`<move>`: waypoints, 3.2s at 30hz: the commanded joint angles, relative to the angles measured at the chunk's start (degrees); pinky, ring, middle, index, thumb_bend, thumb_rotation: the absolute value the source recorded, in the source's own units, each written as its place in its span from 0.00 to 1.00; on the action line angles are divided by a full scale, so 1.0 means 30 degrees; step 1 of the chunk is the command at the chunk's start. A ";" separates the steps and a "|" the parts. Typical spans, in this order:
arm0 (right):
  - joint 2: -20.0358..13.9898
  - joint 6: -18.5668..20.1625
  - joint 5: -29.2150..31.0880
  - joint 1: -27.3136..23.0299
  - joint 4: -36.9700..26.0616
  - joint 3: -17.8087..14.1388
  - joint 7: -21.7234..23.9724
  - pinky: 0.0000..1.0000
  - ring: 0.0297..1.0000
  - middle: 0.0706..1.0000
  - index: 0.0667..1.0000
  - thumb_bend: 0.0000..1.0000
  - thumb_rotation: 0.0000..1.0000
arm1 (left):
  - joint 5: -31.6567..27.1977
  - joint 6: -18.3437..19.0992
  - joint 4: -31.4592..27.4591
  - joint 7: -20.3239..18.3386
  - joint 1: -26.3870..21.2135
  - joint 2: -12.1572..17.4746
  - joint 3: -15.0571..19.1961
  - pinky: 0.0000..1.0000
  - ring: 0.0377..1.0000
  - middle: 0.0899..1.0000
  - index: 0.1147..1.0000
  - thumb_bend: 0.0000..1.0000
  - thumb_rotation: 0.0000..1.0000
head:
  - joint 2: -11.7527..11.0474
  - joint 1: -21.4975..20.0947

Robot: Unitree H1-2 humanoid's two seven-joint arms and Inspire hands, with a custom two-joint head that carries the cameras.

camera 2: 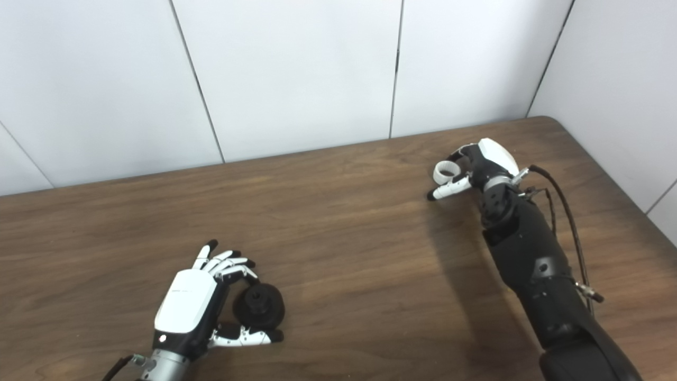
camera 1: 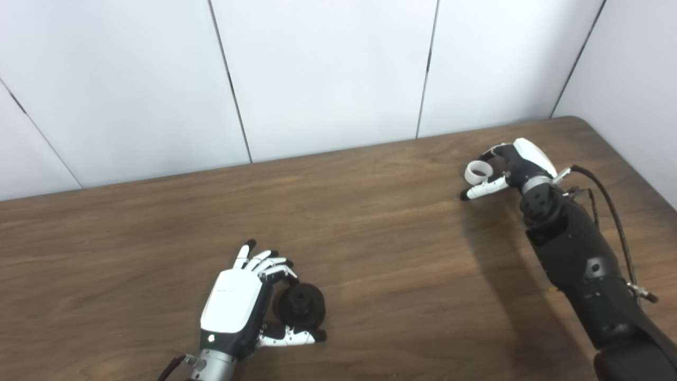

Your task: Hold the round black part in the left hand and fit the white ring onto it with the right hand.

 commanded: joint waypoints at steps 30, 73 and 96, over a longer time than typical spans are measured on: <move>0.0249 -0.0072 -0.0652 -0.0605 -0.0563 -0.0593 0.0260 1.00 0.98 0.91 0.63 0.75 0.21 | 0.0469 0.0081 0.1180 0.0058 0.1654 0.0488 -0.0345 1.00 0.84 0.72 0.42 0.53 0.06 | 0.0139 -0.0099; -0.0492 -0.0415 0.0926 0.1167 -0.4192 0.0616 0.0065 0.99 0.95 0.82 0.45 0.52 0.13 | 0.0400 0.0292 0.0904 0.0023 0.1739 0.0161 -0.0427 1.00 0.84 0.72 0.42 0.53 0.06 | 0.0405 0.0243; 0.1390 -0.0072 -0.0543 0.4233 -1.5926 0.2810 0.6877 0.90 0.95 0.83 0.45 0.52 0.14 | 0.1173 0.1172 0.0160 -0.0390 0.1832 -0.0407 -0.0856 1.00 0.85 0.73 0.42 0.53 0.06 | 0.1350 0.1815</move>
